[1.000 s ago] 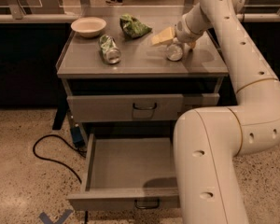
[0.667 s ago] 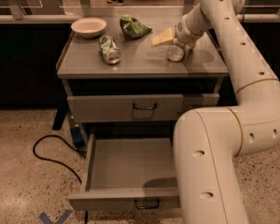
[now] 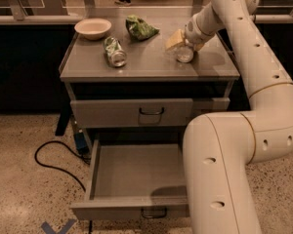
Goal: Place blue plastic bottle into middle drawer
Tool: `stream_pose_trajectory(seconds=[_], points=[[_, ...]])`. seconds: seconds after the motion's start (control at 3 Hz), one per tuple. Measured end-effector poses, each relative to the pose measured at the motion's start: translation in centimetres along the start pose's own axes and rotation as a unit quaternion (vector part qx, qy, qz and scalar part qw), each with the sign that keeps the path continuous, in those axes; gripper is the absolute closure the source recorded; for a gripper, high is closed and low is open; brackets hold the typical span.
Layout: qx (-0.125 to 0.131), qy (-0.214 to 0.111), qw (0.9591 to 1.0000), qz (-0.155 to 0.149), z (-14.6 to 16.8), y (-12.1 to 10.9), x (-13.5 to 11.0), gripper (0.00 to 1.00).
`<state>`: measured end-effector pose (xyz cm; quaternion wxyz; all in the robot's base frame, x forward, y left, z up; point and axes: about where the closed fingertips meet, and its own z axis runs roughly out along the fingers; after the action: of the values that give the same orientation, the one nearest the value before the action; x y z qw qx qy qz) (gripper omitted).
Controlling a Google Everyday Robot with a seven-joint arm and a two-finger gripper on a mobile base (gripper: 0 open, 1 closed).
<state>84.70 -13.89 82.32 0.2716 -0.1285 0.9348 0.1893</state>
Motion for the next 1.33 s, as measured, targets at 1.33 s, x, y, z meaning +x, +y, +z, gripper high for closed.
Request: stream_pose_trajectory(seconds=[1.33], points=[[0.000, 0.000, 1.0000, 0.000, -0.69, 0.37, -0.26, 1.00]])
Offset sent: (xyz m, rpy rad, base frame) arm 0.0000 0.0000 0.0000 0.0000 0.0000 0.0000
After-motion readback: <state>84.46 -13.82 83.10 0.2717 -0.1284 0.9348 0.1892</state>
